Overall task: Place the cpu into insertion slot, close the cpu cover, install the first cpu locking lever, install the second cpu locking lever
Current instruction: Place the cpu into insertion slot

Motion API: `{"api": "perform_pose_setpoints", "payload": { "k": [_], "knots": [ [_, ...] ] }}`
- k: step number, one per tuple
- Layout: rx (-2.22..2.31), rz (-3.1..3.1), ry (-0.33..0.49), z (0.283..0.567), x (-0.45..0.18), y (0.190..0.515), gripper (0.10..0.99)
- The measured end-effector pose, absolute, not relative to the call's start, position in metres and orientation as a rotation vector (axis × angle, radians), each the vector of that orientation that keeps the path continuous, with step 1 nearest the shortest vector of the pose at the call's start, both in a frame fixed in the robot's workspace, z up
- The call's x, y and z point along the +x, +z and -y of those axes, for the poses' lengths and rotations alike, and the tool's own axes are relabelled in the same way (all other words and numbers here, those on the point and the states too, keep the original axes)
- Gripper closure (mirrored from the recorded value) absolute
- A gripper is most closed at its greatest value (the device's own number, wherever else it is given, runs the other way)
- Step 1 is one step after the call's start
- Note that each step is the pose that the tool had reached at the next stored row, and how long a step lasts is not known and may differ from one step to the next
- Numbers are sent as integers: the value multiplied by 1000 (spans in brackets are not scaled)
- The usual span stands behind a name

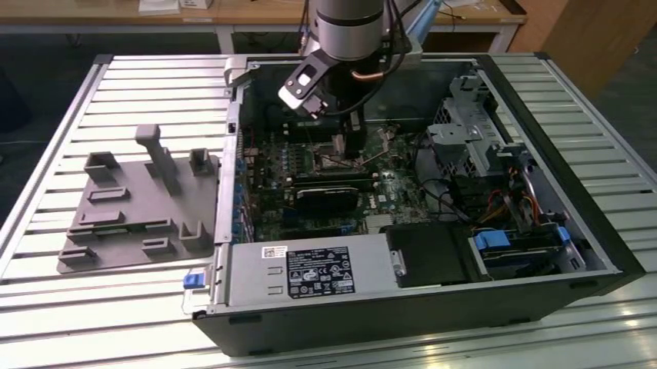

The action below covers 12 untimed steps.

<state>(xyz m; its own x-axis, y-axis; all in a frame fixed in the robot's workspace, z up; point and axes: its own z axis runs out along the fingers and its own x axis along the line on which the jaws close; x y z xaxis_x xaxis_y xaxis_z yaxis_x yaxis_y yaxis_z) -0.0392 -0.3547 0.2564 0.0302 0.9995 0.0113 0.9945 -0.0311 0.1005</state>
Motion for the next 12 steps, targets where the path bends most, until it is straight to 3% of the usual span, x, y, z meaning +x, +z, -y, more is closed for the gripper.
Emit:
{"api": "perform_pose_setpoints", "payload": {
  "k": [12],
  "knots": [
    [2190,-2102,179,354,-52,245,545]
  ]
}}
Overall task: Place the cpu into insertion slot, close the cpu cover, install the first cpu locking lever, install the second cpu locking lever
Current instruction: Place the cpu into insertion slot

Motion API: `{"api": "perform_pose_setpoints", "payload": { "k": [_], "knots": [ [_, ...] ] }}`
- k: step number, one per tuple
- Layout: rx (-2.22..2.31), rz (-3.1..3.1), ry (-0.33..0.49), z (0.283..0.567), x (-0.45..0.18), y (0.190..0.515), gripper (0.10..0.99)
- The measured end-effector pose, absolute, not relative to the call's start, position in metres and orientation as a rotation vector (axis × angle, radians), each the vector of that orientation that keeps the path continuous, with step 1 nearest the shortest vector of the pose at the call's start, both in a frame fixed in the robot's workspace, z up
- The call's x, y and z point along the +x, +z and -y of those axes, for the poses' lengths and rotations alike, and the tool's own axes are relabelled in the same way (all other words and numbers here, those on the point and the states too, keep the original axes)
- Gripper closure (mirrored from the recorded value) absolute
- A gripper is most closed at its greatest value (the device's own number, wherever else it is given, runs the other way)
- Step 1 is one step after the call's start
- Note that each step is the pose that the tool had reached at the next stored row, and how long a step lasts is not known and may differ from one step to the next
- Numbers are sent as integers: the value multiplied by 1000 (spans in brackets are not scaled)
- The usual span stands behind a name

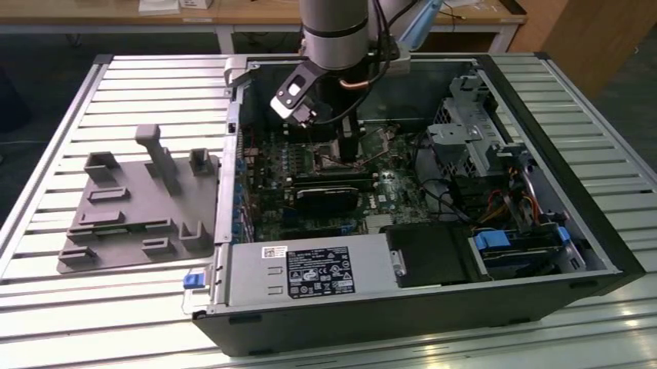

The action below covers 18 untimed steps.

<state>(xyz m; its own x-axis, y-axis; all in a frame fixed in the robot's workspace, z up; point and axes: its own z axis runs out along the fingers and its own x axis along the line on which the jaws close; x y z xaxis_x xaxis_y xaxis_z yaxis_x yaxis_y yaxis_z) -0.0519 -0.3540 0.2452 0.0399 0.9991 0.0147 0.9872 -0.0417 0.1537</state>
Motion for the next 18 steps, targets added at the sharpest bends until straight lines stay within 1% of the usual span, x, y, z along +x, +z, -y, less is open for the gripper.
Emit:
{"api": "perform_pose_setpoints", "payload": {
  "k": [3,18],
  "knots": [
    [2182,-2094,193,352,-53,242,545],
    [2181,-2092,191,333,-56,230,545]
  ]
}}
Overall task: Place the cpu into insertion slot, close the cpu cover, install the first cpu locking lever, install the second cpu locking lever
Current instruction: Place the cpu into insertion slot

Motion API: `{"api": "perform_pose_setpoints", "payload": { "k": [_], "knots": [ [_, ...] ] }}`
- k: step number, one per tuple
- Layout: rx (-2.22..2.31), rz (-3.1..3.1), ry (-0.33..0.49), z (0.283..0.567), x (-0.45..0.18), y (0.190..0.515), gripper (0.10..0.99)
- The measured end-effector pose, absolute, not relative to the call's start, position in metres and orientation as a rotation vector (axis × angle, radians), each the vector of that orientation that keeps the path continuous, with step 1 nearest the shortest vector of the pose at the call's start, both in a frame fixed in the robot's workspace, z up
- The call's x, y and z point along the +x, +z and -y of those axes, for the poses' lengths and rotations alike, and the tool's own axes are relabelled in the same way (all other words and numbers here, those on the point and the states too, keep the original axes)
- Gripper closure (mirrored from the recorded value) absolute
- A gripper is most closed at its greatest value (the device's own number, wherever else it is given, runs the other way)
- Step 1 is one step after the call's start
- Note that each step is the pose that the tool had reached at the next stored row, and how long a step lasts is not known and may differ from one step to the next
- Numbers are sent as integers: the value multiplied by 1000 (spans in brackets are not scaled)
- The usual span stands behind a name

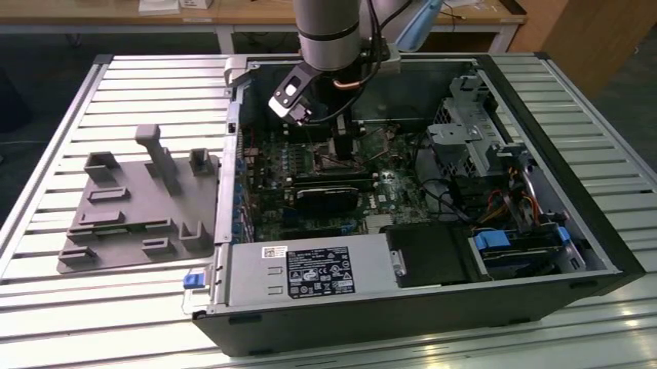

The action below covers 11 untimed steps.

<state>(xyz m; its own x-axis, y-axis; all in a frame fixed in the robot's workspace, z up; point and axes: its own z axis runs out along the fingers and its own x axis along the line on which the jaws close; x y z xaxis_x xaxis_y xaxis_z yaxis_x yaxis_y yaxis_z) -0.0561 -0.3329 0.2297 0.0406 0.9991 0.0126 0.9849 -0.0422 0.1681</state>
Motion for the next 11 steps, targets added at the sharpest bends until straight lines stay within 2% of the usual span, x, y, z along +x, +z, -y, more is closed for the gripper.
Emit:
{"api": "perform_pose_setpoints", "payload": {
  "k": [11],
  "knots": [
    [2190,-2081,189,327,-59,217,545]
  ]
}}
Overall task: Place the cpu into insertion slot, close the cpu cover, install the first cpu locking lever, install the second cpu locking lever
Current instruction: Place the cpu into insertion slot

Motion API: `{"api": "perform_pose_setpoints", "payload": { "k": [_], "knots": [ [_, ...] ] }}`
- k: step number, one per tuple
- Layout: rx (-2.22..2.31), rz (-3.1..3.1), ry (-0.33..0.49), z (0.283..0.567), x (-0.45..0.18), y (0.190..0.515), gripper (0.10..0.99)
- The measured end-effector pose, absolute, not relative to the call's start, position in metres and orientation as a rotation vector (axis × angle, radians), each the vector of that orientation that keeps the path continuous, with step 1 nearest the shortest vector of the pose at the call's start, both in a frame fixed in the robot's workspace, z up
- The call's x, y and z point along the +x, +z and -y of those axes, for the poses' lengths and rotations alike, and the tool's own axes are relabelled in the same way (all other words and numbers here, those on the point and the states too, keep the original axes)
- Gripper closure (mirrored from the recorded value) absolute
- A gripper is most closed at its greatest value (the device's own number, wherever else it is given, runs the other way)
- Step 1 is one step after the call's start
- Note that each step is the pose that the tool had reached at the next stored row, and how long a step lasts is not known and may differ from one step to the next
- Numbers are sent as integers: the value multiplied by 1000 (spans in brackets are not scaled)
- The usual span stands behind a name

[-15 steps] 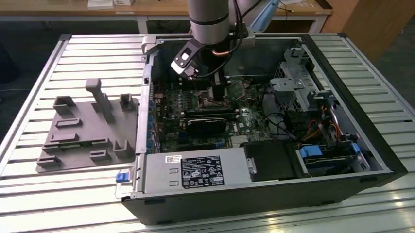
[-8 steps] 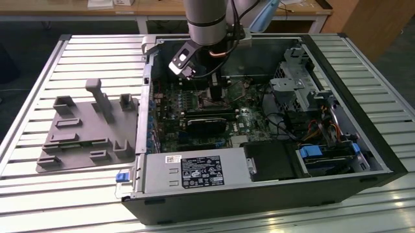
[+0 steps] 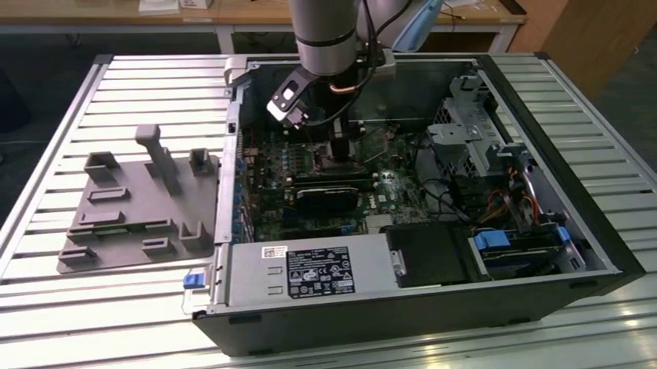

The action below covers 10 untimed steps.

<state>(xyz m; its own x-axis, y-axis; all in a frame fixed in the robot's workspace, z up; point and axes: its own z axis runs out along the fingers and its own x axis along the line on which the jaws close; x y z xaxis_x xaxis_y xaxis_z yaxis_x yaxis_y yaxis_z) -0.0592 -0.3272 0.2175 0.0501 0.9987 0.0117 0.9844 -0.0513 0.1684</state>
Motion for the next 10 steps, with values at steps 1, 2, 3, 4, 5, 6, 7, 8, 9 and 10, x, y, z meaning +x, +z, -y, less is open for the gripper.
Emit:
{"api": "perform_pose_setpoints", "payload": {
  "k": [1,2,3,4,5,6,7,8,9,10],
  "knots": [
    [2191,-2080,189,327,-59,216,545],
    [2191,-2080,189,326,-60,215,545],
    [2192,-2079,189,326,-60,214,545],
    [2192,-2079,189,326,-60,213,545],
    [2192,-2079,189,325,-60,212,545],
    [2192,-2079,189,325,-61,211,545],
    [2192,-2079,189,325,-62,210,545],
    [2192,-2079,189,325,-62,209,545],
    [2192,-2079,189,325,-63,208,545],
    [2192,-2079,189,325,-63,207,545]
  ]
}}
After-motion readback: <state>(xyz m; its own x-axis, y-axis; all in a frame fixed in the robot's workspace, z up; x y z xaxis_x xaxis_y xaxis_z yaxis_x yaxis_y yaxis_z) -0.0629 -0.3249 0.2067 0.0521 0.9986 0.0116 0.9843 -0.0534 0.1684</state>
